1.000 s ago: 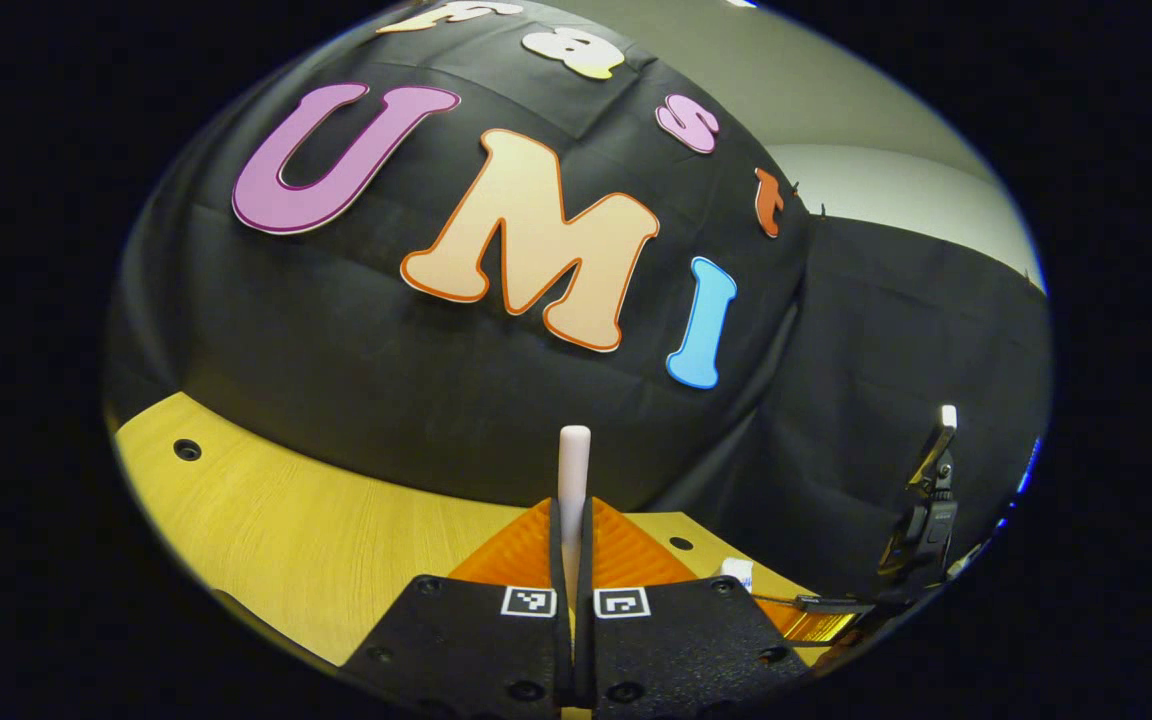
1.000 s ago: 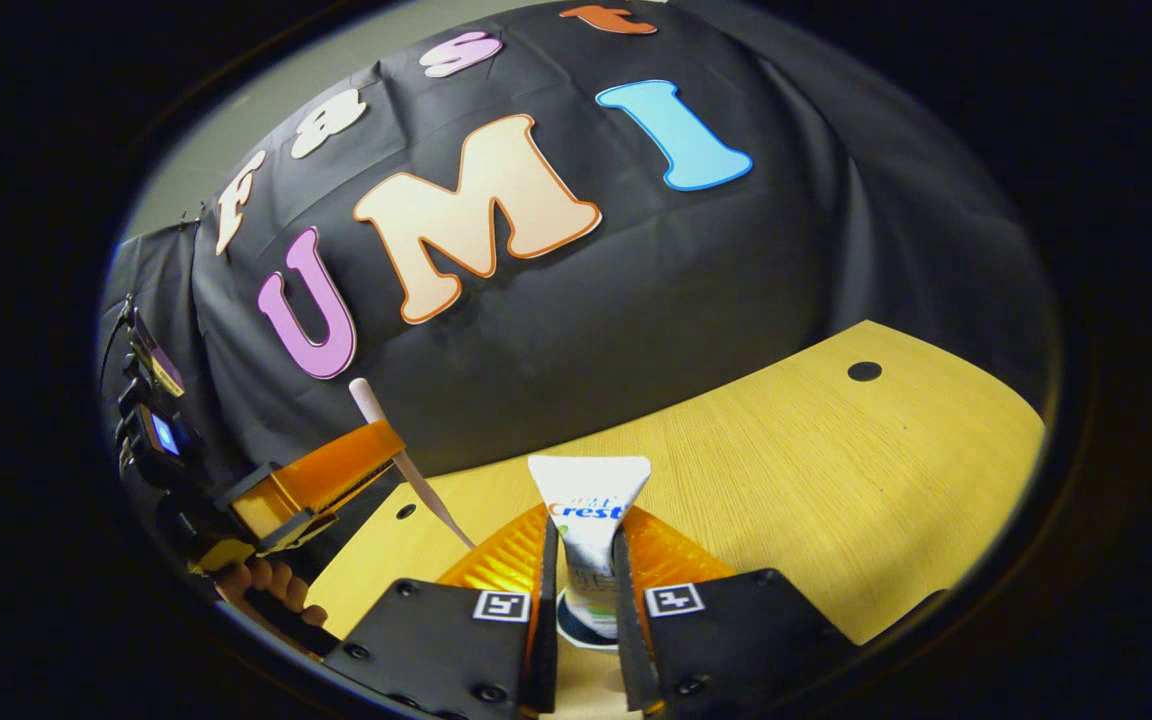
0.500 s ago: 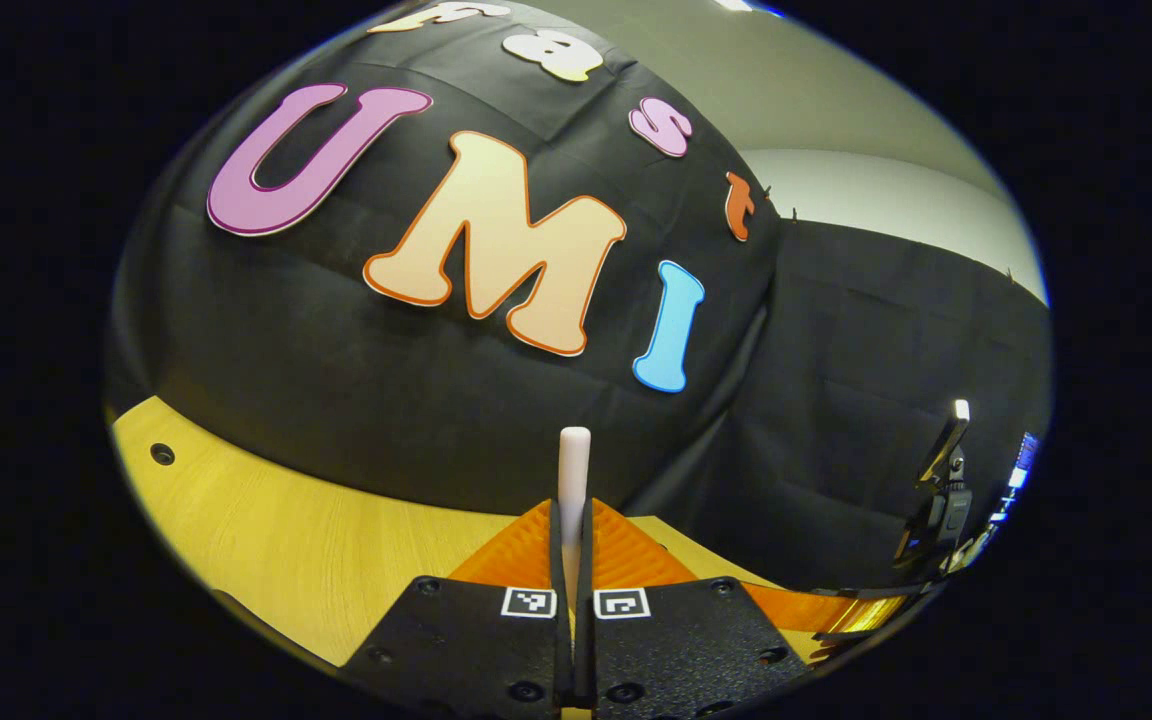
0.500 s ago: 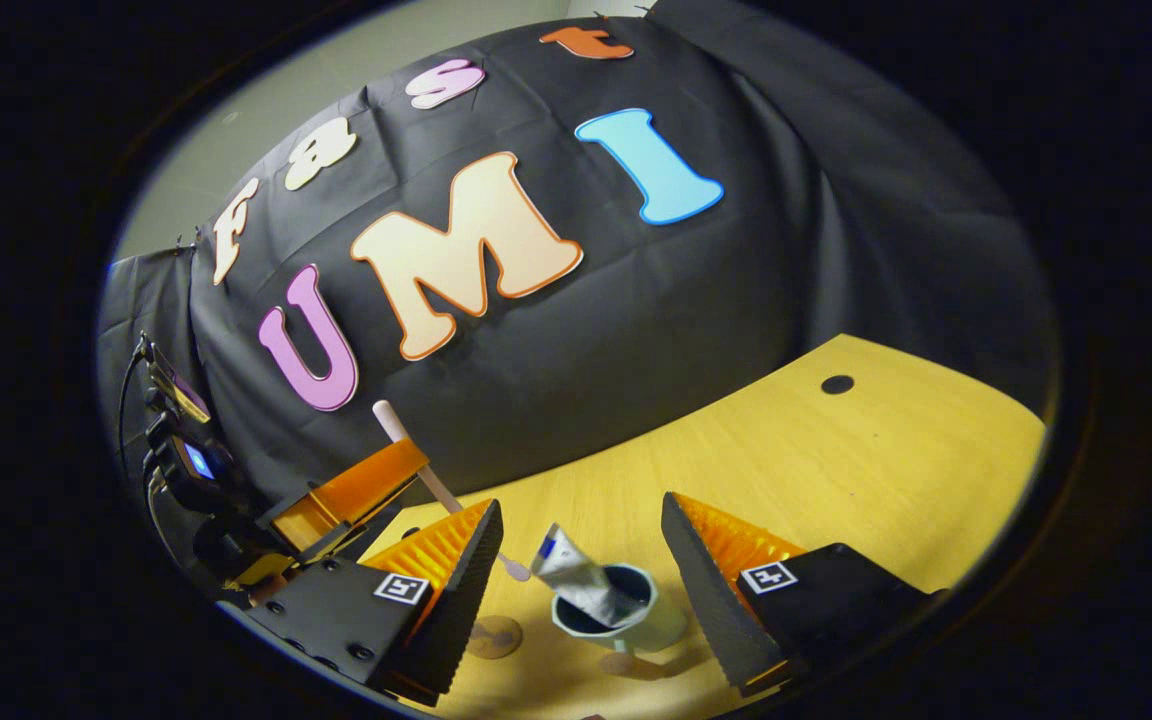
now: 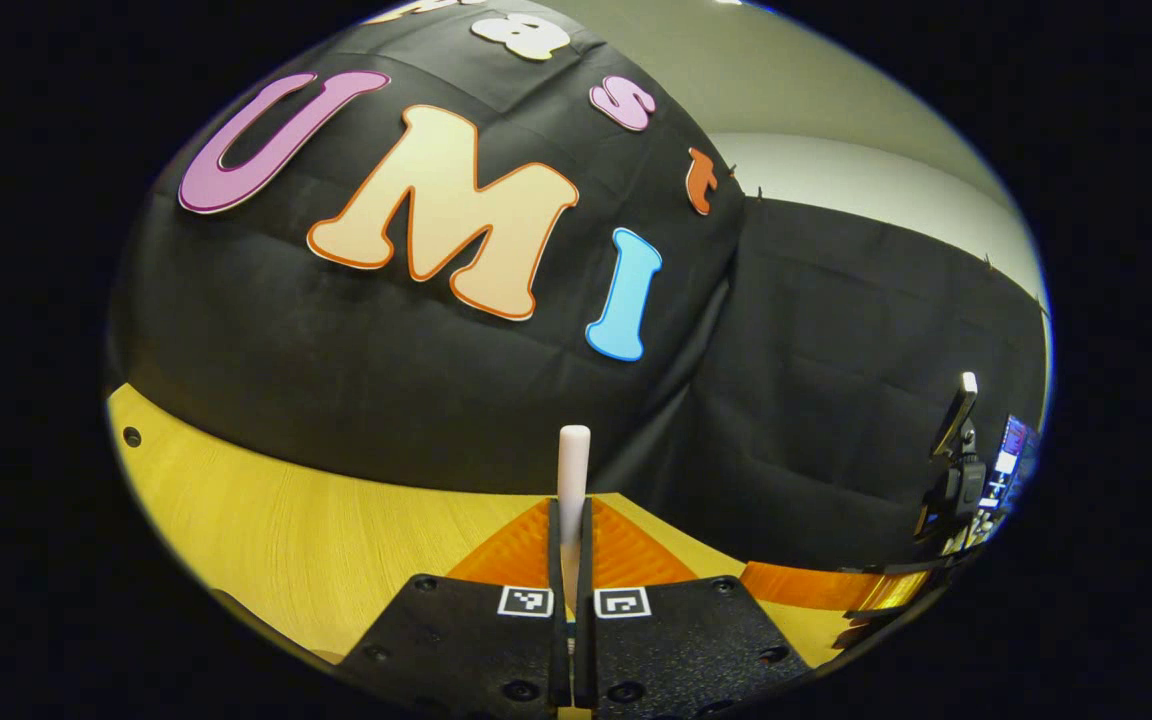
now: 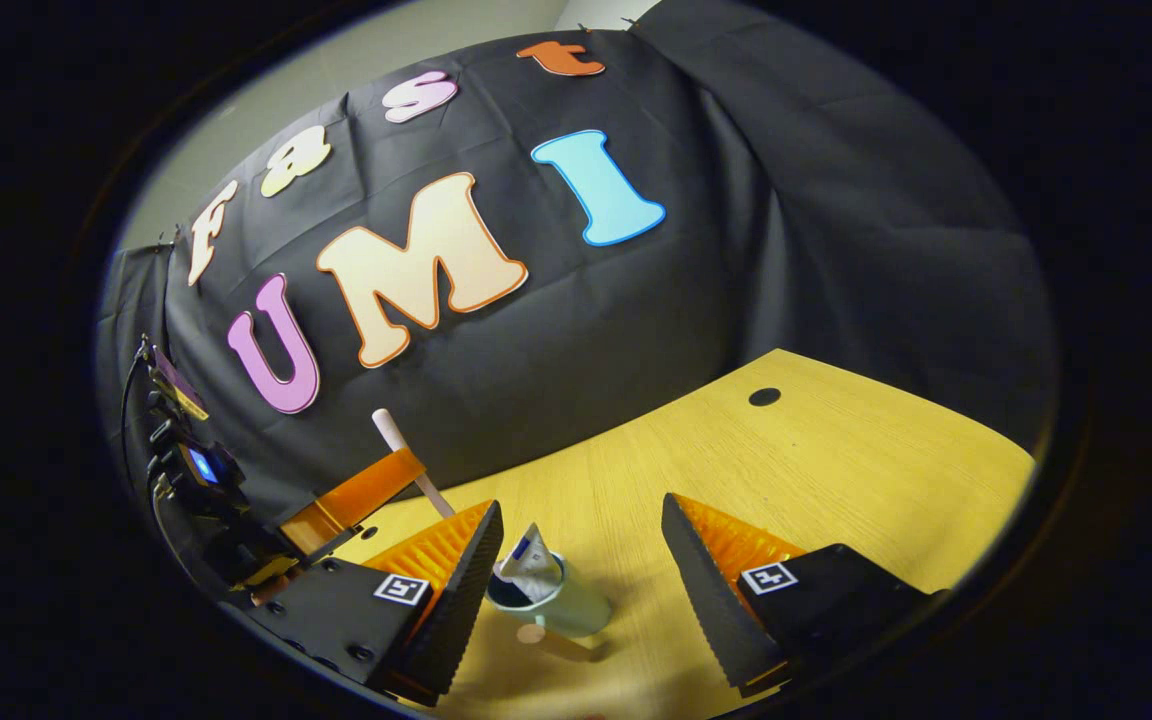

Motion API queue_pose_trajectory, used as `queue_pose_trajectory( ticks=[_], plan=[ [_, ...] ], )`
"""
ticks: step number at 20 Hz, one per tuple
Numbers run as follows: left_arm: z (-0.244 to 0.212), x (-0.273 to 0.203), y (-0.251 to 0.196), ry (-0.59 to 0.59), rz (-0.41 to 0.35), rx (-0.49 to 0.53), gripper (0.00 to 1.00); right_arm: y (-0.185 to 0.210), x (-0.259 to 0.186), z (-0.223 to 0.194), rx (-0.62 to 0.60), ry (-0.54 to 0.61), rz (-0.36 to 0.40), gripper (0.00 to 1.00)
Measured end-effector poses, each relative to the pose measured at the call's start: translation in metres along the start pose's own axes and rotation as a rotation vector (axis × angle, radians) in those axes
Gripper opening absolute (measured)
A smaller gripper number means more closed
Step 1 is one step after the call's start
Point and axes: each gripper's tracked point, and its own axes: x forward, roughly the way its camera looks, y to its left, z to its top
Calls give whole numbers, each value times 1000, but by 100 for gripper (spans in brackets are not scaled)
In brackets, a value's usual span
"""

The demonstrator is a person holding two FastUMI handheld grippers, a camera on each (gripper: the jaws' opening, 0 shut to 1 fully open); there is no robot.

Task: Put the toothbrush and toothpaste on the desktop into the cup, then pick up the cup and place it on the coaster on the desktop.

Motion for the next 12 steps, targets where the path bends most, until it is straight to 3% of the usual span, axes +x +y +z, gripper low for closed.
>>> queue_pose_trajectory(
  ticks=[4,7,8,9,12],
  plan=[
    [-21,-5,2,33,1,-21,5,-9,-10,-10,-46,26,-12,97],
    [-20,-15,7,30,20,-64,23,-9,-12,-16,-56,47,-9,97],
    [-17,-20,9,23,26,-69,40,-7,-13,-17,-58,54,-5,97],
    [-12,-25,11,13,33,-68,47,-4,-13,-18,-60,61,-1,97],
    [7,-45,28,-21,93,-46,93,8,-14,-18,-63,82,18,97]
  ],
)
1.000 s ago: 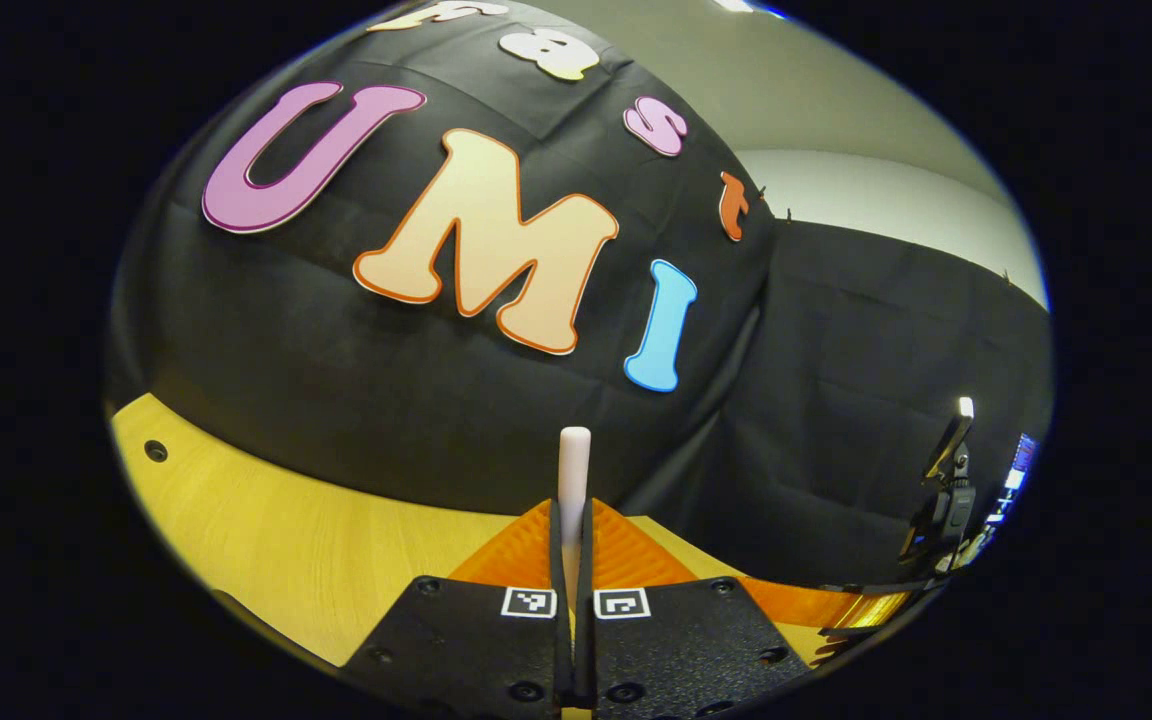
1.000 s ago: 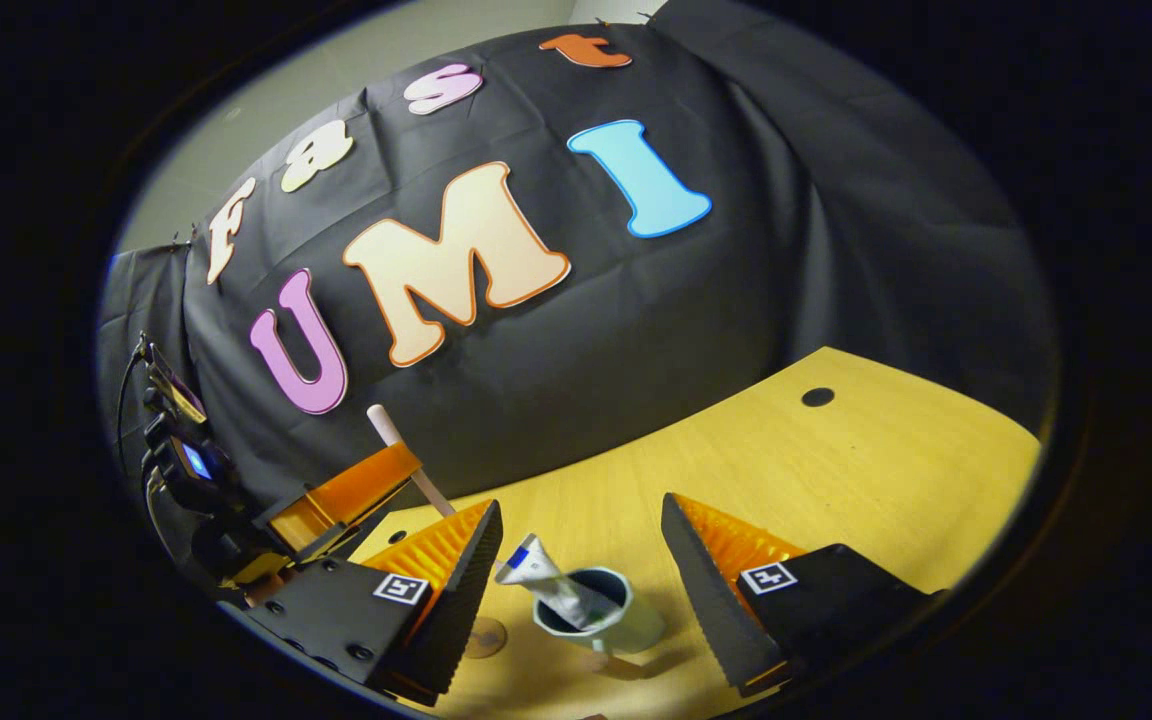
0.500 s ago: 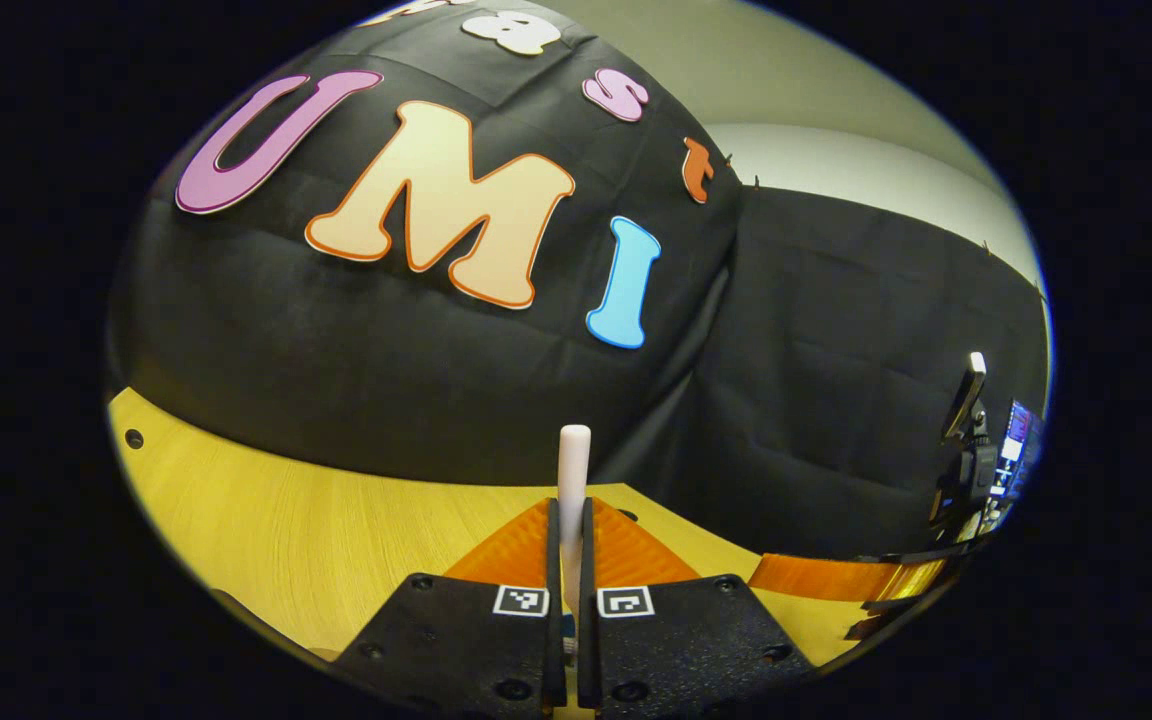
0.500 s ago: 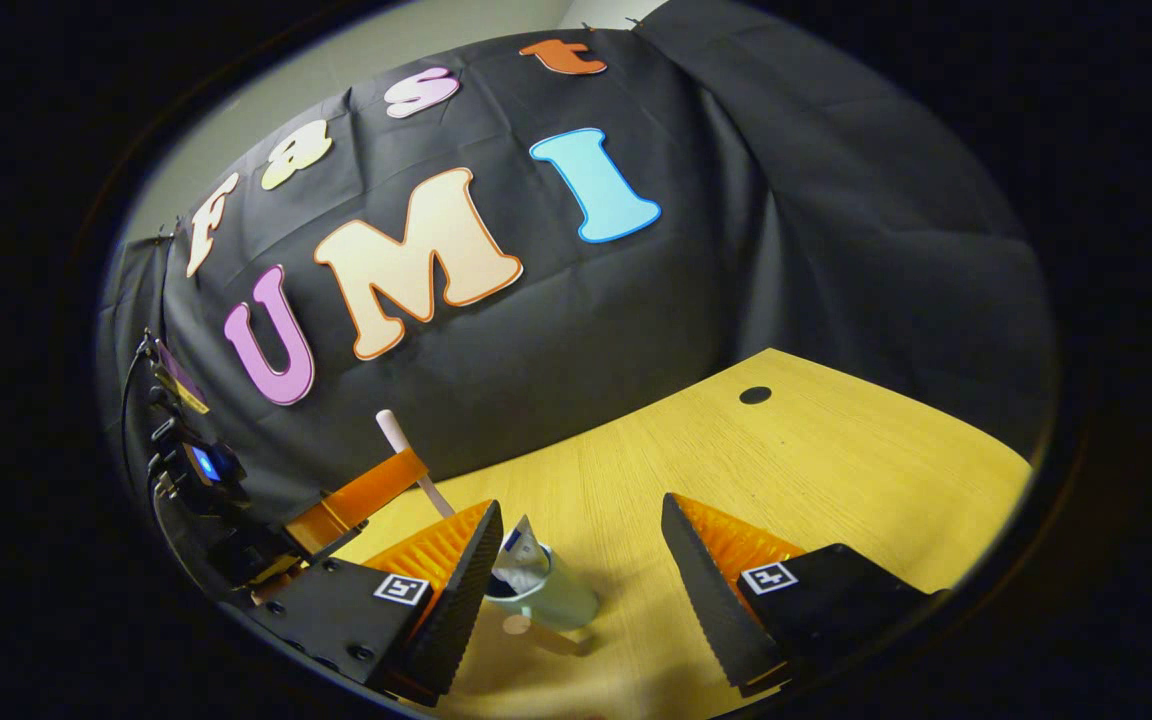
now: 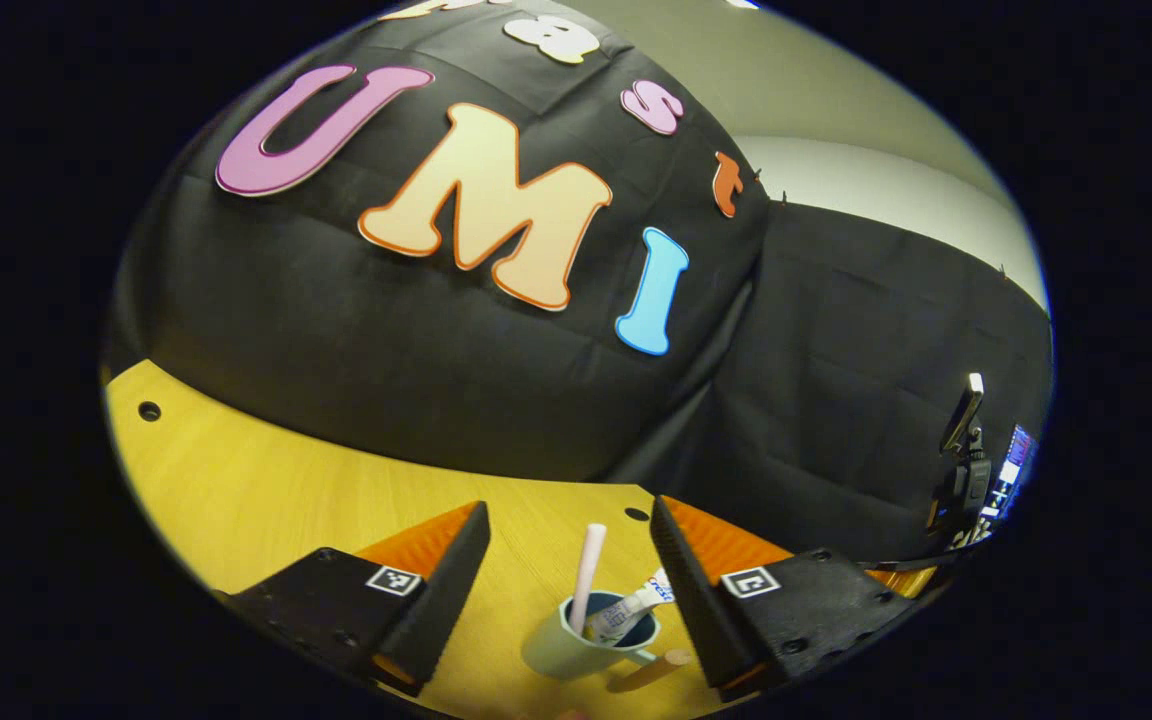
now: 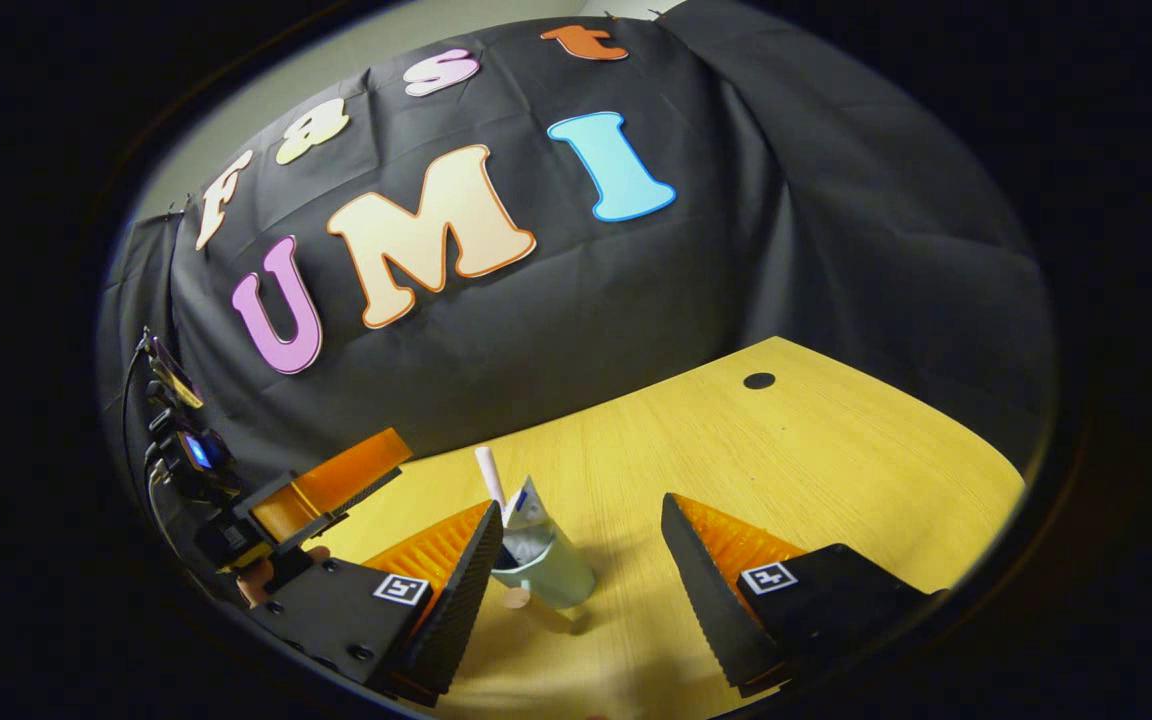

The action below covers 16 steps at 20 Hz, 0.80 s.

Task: Put the toothbrush and toothpaste on the desktop into the cup, then pick up the cup and place it on the coaster on the desktop.

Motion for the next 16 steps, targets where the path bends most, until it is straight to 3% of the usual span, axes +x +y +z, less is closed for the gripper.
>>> queue_pose_trajectory(
  ticks=[4,9,16],
  plan=[
    [23,-33,36,-6,119,82,94,19,3,-6,-14,51,39,98],
    [42,-85,79,33,288,128,94,46,18,-40,-42,200,114,99],
    [50,-161,122,93,485,151,95,33,34,-95,-130,469,70,99]
  ],
)
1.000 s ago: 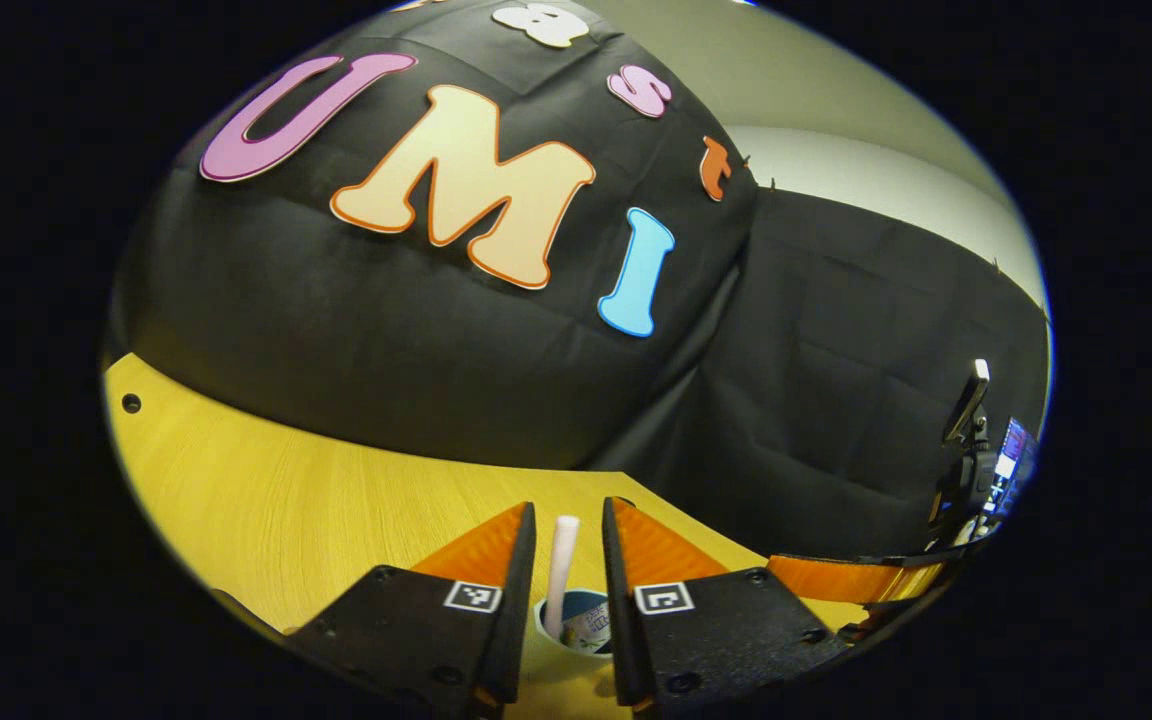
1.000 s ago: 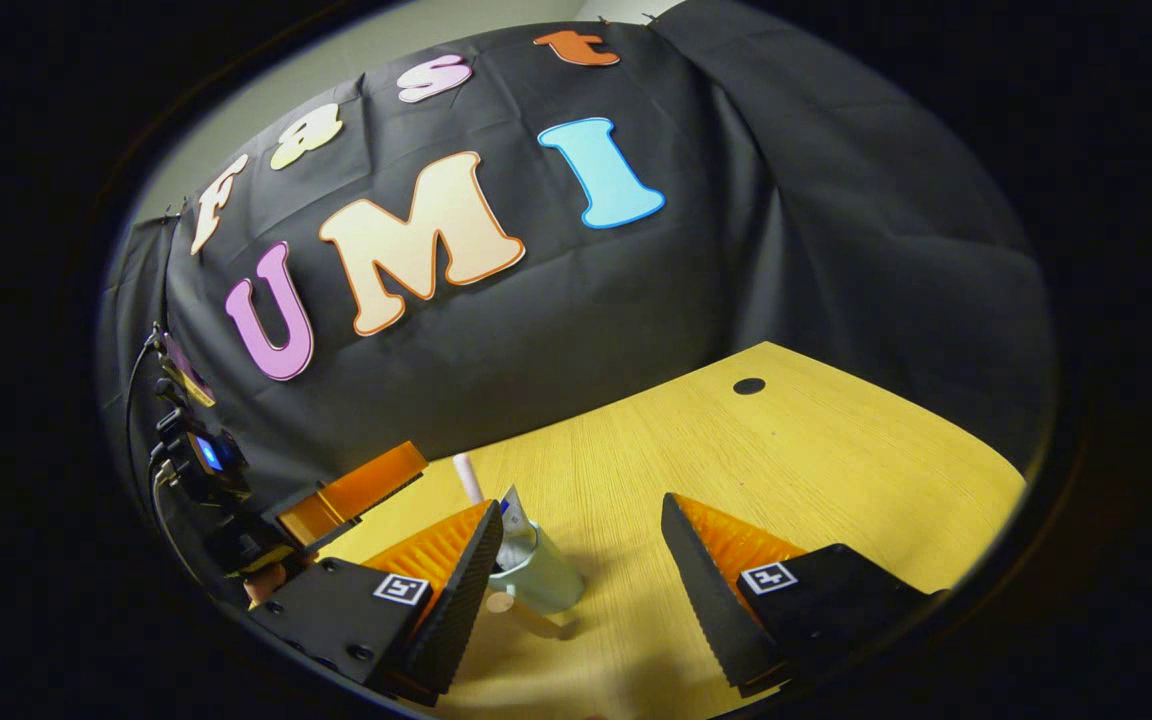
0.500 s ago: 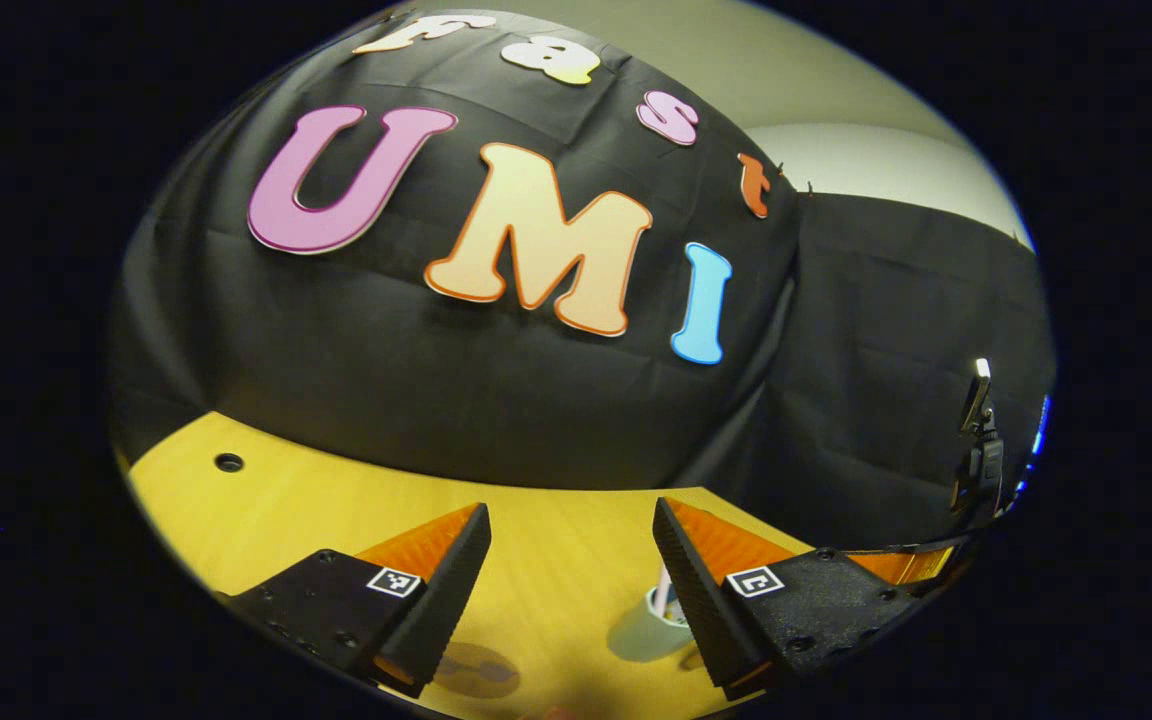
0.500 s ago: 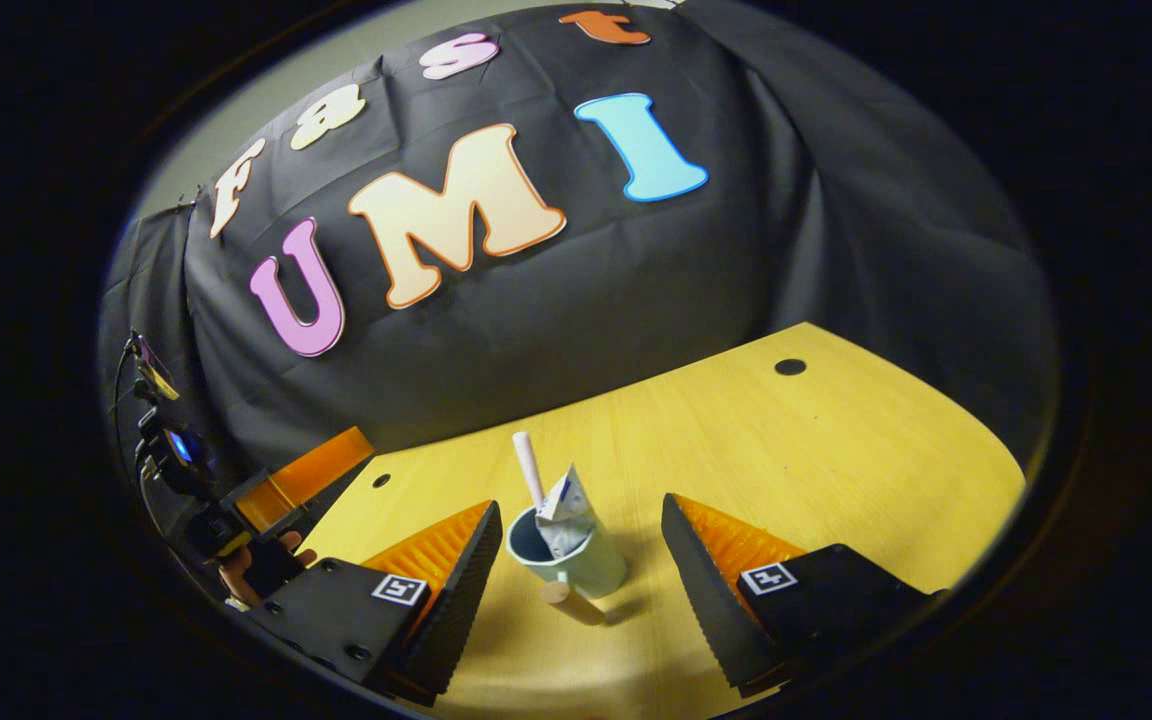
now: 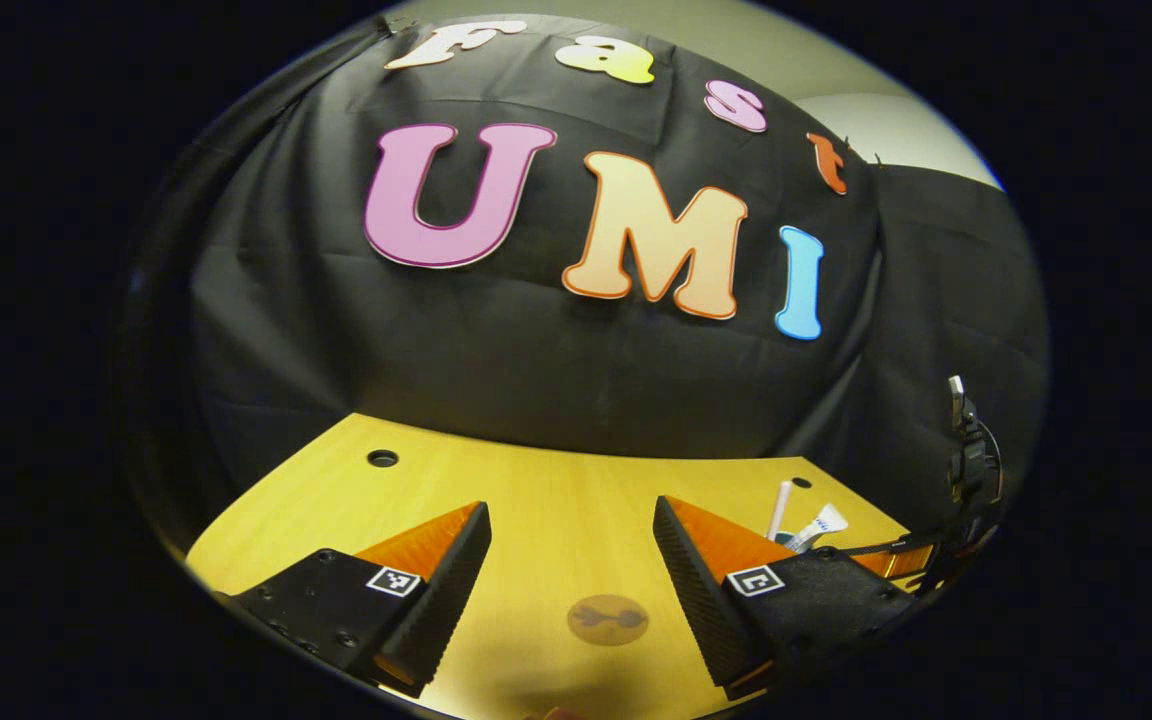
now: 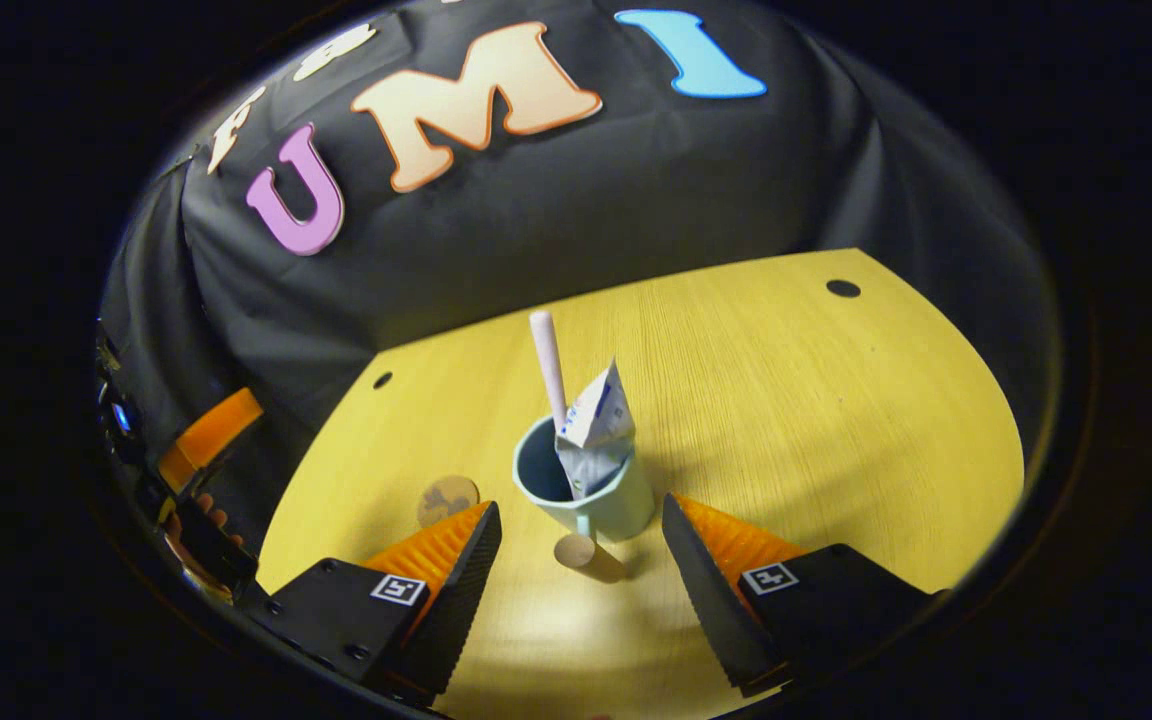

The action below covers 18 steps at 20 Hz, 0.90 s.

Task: Put the toothbrush and toothpaste on the desktop into the cup, then pick up the cup and place it on the coaster on the desktop.

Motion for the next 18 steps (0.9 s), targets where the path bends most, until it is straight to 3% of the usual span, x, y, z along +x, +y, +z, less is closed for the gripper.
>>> queue_pose_trajectory(
  ticks=[3,5,7,8,11,12,13,14,18],
  plan=[
    [-5,-22,27,36,77,12,95,-9,18,-19,-48,147,-41,98],
    [-7,-30,38,49,113,1,94,-7,27,-24,-44,220,-47,93],
    [-8,-38,49,54,152,-22,95,-7,34,-30,-50,278,-56,93],
    [-7,-41,53,56,168,-32,95,-8,37,-32,-63,306,-68,99],
    [-12,-49,62,69,205,-52,95,-10,41,-36,-113,370,-96,95],
    [-14,-51,63,74,206,-68,95,-10,42,-36,-125,390,-103,92],
    [-14,-54,60,78,198,-87,95,-9,43,-37,-136,413,-109,76],
    [-15,-56,56,81,192,-102,95,-7,44,-37,-146,432,-111,82],
    [-25,-60,47,93,179,-132,95,-13,46,-40,-195,498,-151,55]
  ],
)
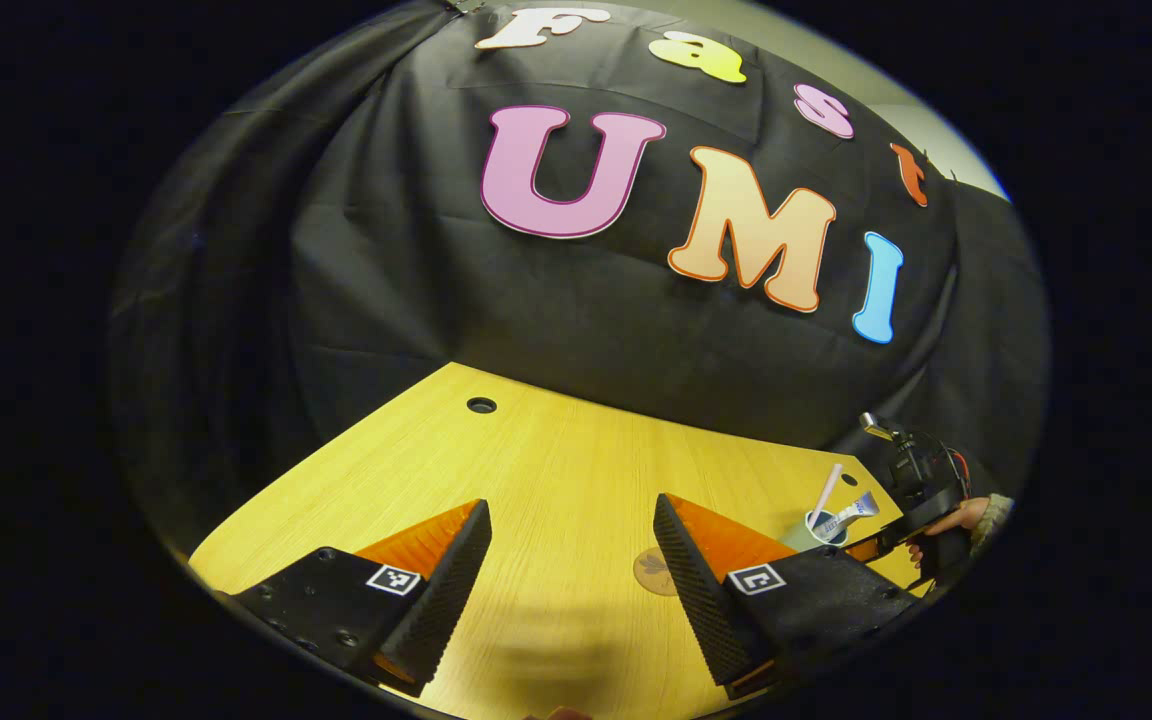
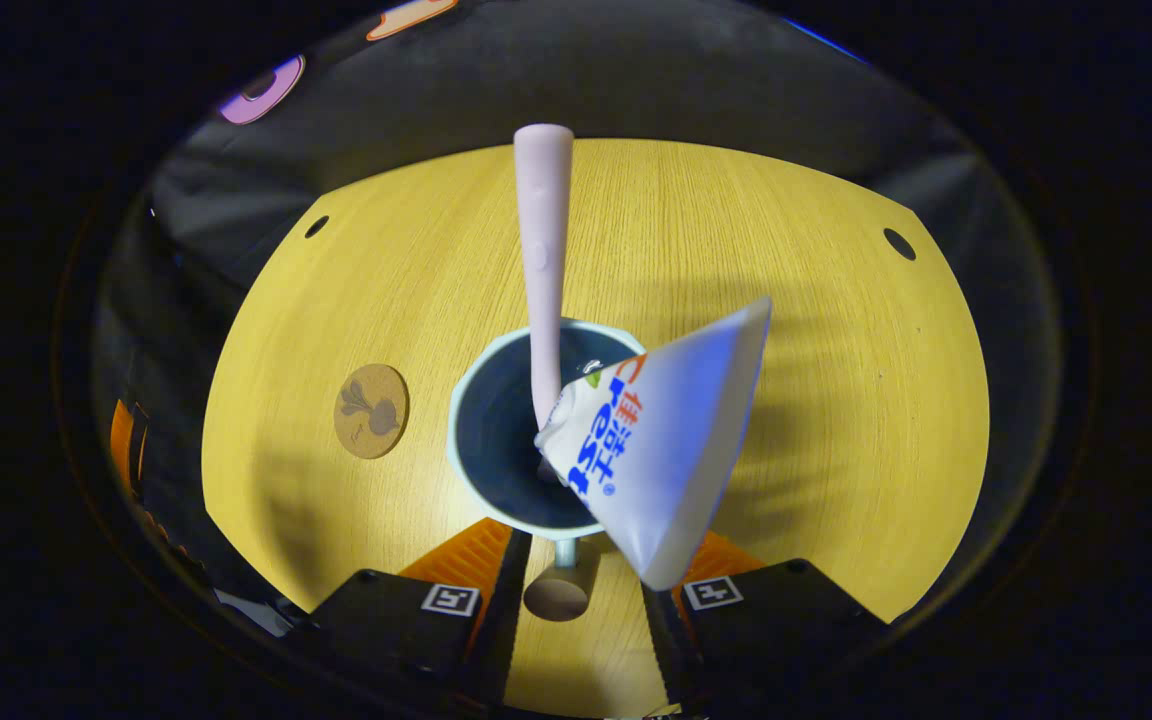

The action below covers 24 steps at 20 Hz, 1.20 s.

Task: Put the toothbrush and toothpaste on the desktop into the cup, then pick up the cup and place it on the coaster on the desktop.

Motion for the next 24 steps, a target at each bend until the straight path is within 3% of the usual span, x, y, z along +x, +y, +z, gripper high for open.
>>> queue_pose_trajectory(
  ticks=[1,3,5,13,24],
  plan=[
    [-3,0,-1,6,0,-3,95,-1,-4,-1,5,13,-4,58],
    [-5,-1,1,12,5,-10,95,-4,-6,-2,-15,16,-14,30],
    [-5,-1,6,10,14,-19,95,-6,-8,0,-30,12,-25,25],
    [-9,-10,24,13,48,-45,95,-8,-8,1,-97,4,-25,23],
    [-21,-18,47,42,56,-16,95,-2,-13,25,-222,-78,105,22]
  ],
)
